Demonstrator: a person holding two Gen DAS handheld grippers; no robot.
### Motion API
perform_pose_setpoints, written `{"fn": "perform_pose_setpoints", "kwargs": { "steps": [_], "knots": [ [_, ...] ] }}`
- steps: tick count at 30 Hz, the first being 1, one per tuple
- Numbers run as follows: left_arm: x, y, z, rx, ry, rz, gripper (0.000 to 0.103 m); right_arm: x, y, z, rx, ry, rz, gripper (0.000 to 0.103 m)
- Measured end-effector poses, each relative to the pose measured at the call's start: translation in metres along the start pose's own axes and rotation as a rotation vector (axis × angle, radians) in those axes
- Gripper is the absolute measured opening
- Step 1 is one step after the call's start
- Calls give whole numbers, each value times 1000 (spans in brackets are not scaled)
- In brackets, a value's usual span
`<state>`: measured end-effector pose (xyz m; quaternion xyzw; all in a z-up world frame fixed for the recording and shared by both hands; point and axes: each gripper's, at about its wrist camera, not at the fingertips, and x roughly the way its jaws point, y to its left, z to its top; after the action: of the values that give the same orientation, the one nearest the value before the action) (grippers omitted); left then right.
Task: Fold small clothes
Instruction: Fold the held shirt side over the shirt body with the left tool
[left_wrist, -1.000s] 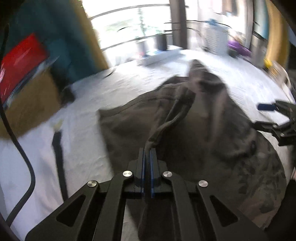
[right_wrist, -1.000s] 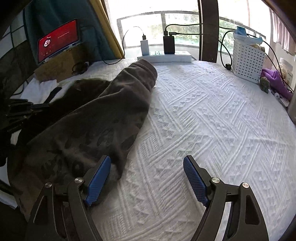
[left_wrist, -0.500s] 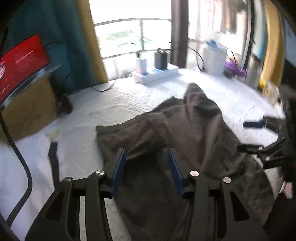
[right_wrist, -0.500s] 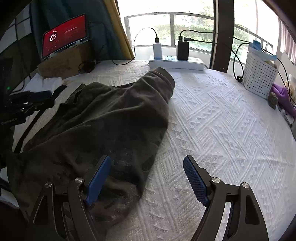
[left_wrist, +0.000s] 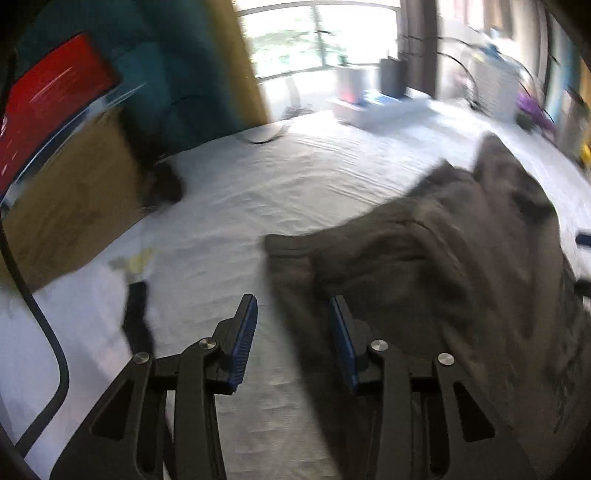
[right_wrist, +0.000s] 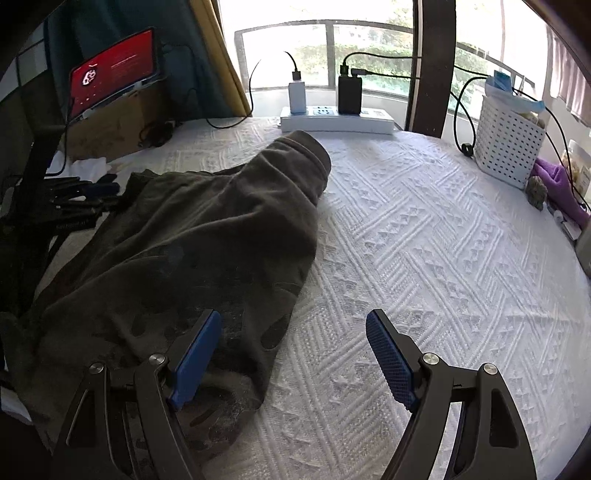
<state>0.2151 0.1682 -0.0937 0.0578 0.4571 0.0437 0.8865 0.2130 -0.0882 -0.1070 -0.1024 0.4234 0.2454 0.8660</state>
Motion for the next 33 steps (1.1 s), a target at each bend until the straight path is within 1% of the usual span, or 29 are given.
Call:
{"fn": "perform_pose_setpoints", "kwargs": {
  "steps": [1, 2, 4, 5, 7, 9, 11, 13, 15, 16, 17, 18, 20, 22, 26, 28, 31, 33],
  "knots": [
    [-7, 5, 1, -32, -16, -28, 40, 1, 0, 1, 1, 2, 1, 82],
    [-17, 8, 2, -64, -37, -76, 40, 1, 1, 3, -2, 1, 3, 82],
    [-34, 4, 4, -91, -67, -147, 40, 1, 2, 7, -8, -2, 7, 82],
    [-40, -2, 6, -88, -77, -187, 41, 1, 2, 9, -10, -3, 7, 82],
    [-41, -20, 8, -55, -64, -264, 41, 1, 2, 12, -11, -9, 12, 82],
    [-32, -34, 10, -25, -35, -288, 41, 1, 2, 15, -15, -16, 17, 82],
    [-14, -50, 10, 9, 22, -281, 41, 2, 2, 17, -16, -20, 19, 82],
    [0, -60, 11, 30, 59, -311, 41, 1, 1, 19, -16, -23, 17, 82],
    [6, -65, 13, 51, 51, -303, 40, 0, -2, 18, -12, -27, 19, 82],
    [7, -66, 14, 61, 41, -300, 32, 0, -4, 17, -8, -26, 17, 82],
    [6, -66, 16, 68, 38, -296, 6, 0, -6, 16, -3, -25, 15, 82],
    [4, -64, 18, 68, 34, -296, 2, 1, -8, 15, 4, -23, 14, 82],
    [-8, -58, 19, 62, 1, -294, 2, 2, -12, 14, 15, -17, 8, 82],
    [-17, -51, 21, 56, -27, -261, 2, 4, -15, 13, 23, -15, 7, 82],
    [-35, -26, 24, -1, -73, -213, 2, 8, -16, 13, 24, -8, 12, 82],
    [-32, -16, 22, -15, -68, -193, 2, 11, -14, 13, 16, -3, 19, 82],
    [-17, -6, 15, -42, -26, -163, 2, 15, -9, 14, 1, 12, 19, 82],
    [-5, -2, 7, -47, 2, -160, 2, 18, -7, 14, -7, 21, 15, 82]
  ]
}}
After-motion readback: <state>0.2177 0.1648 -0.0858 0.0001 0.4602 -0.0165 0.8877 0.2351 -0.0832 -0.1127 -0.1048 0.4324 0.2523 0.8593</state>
